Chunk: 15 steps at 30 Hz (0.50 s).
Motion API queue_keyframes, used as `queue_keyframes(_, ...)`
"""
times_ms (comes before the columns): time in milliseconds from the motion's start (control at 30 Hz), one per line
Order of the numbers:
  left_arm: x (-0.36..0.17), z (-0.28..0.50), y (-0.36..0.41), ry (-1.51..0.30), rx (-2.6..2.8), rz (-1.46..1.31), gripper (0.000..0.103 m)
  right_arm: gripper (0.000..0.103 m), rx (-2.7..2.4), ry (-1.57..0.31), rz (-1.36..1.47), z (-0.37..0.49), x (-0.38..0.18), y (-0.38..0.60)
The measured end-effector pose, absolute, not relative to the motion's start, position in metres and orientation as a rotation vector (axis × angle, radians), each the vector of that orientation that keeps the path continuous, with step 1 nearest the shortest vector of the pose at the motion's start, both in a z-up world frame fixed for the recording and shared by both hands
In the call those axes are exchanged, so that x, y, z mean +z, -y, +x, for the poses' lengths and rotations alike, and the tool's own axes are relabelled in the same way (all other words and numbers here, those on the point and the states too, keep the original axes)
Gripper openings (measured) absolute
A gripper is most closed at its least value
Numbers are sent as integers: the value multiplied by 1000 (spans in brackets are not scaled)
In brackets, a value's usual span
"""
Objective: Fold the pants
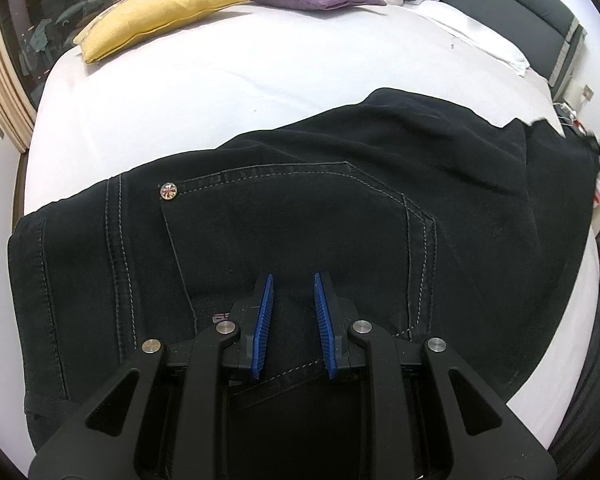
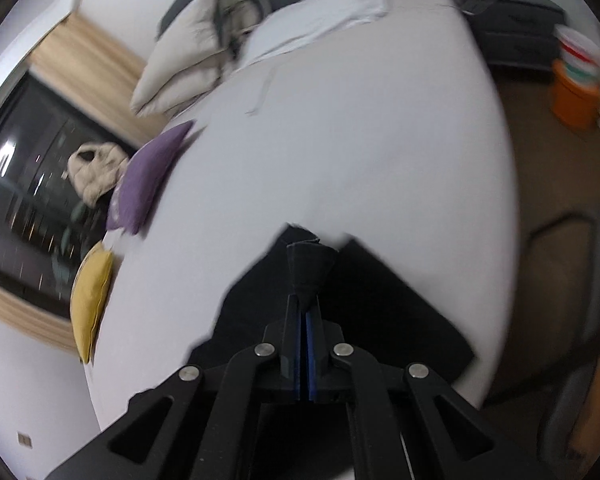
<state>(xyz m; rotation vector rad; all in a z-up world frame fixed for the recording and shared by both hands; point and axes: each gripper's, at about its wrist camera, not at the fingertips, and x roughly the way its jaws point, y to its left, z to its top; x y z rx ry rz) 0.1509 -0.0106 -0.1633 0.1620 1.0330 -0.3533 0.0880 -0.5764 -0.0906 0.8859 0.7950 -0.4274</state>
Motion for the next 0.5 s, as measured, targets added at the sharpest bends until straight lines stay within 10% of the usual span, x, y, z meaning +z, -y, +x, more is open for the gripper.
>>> queue_keyframes(500,-164,147,22,-1019,-293,188,22,2,-516,-808,926,5,-138,592)
